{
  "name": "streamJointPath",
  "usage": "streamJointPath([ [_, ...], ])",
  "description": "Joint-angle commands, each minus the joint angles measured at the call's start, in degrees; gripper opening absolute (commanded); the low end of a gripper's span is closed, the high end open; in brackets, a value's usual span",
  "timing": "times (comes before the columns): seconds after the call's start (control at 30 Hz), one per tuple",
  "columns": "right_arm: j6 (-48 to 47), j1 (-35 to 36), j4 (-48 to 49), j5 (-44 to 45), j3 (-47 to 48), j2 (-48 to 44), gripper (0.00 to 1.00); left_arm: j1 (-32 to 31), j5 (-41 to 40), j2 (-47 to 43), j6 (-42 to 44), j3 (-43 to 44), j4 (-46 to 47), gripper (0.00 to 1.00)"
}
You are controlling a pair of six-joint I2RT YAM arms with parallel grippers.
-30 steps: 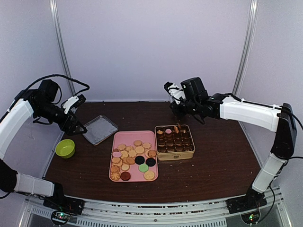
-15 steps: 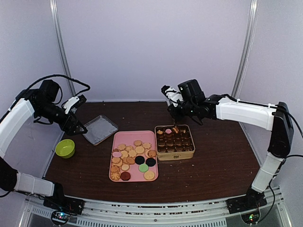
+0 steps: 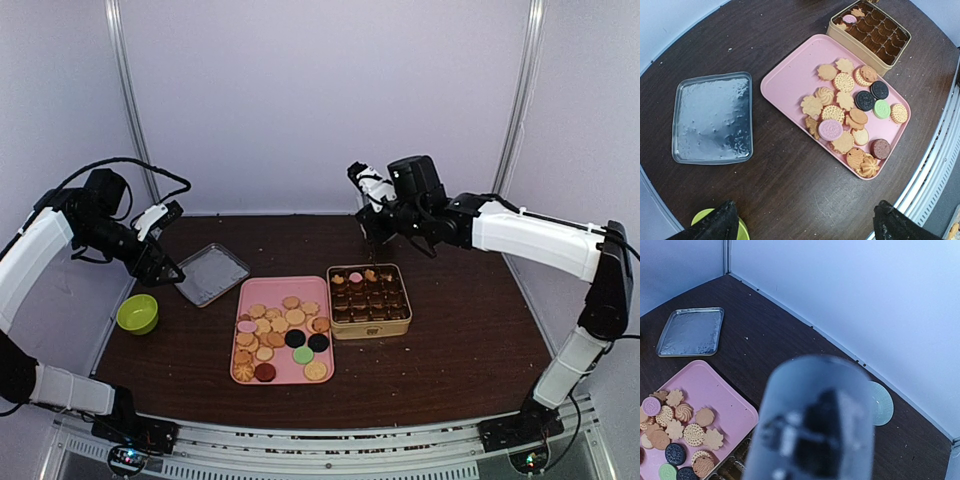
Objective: Pack the cookies
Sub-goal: Adjust the fake cookies in the empty pocket of the box, then pick up the fake cookies from the plate.
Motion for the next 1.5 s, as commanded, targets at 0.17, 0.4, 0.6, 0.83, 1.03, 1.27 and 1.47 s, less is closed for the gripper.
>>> streamJointPath([
  [0.17,0.09,-0.70,1.23,1.99,-0.75,3.10,0.15,0.48,-0.02,-0.64,1.35,-0.48,0.72,0.97],
  [0.4,-0.73,-0.64,-0.72,2.54,-0.41,1.04,0.14,0.43,0.08,-0.77,1.51,-0.35,0.72,0.96],
  [0.6,-0.28,7.01,-0.18,4.72,1.81,-3.81,0.16,0.52,-0.28,-0.49,1.46,-0.49,0.98,0.97],
  [0.83,8.19,21.68,6.92,3.92,-0.36,-3.58,0.21,0.68,-0.80,-0.84,0.65,-1.07,2.17,0.97],
  [1.03,14.27,29.14,13.69,4.29,1.00,2.95,0.31,1.14,-1.21,-1.07,0.52,-1.37,1.96,0.97],
  [1.27,16.39,32.17,14.24,2.17,2.72,7.47,0.33,1.47,-1.23,-2.07,0.70,-2.61,2.02,0.97],
  [1.47,18.37,32.54,15.81,-0.83,0.62,8.68,0.41,1.55,-1.00,-2.09,0.56,-2.11,1.96,0.97],
])
